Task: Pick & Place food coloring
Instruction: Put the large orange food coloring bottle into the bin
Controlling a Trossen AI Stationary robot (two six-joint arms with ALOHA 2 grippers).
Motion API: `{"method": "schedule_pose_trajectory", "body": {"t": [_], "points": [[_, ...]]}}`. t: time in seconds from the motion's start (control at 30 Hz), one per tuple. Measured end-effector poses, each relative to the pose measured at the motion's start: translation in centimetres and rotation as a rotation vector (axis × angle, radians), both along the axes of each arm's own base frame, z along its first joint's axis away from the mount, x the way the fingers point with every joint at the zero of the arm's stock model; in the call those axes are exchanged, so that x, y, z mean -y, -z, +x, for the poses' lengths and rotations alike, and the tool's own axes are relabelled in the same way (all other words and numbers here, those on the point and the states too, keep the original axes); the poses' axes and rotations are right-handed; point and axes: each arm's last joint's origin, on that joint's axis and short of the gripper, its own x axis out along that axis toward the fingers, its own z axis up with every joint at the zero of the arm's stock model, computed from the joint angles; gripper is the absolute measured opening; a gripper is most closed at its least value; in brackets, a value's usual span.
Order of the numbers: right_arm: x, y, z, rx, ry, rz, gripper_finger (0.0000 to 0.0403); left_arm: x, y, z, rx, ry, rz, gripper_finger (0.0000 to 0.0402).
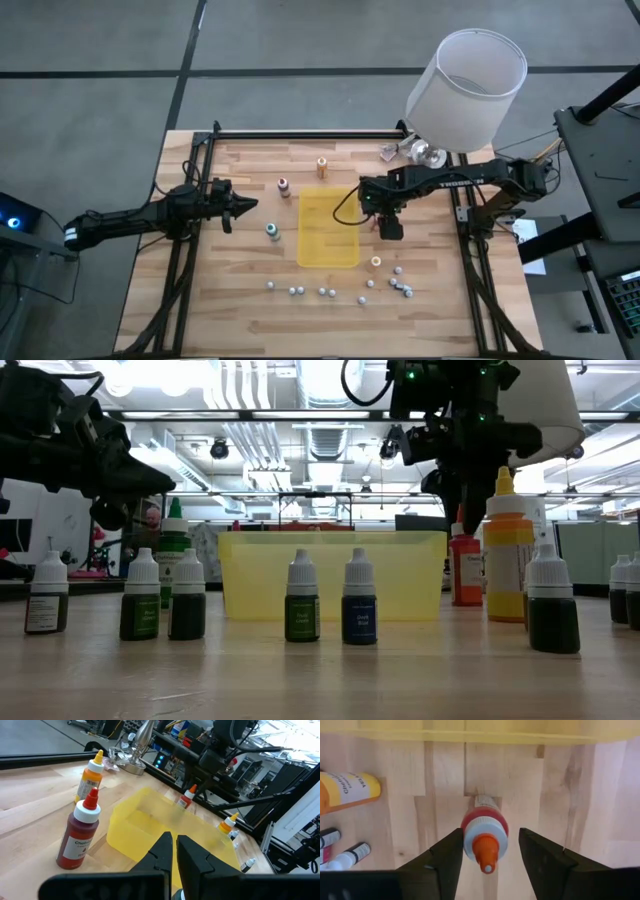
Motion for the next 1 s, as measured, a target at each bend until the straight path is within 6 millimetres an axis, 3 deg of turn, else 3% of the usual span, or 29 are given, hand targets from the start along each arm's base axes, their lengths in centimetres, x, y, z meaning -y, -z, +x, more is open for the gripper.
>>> {"method": "schedule_pose_trajectory", "body": {"t": [0.4,0.63,0.77,1.0], "points": [[0.0,0.1,0.0,0.0,0.001,0.006,0.0106,0.0,0.0,0.0,0.0,0.0,0.0,0.0],[0.0,-0.2,0.0,-0.004,0.006,0.007,0.0105,0.0,0.0,0.0,0.0,0.0,0.0,0.0],[0.0,-1.7,0.3,0.027,0.007,0.005,0.0106,0.0,0.0,0.0,0.0,0.0,0.0,0.0],[0.1,-6.0,1.1,0.08,0.011,0.0,0.0107,0.0,0.0,0.0,0.001,0.0,0.0,0.0]]}}
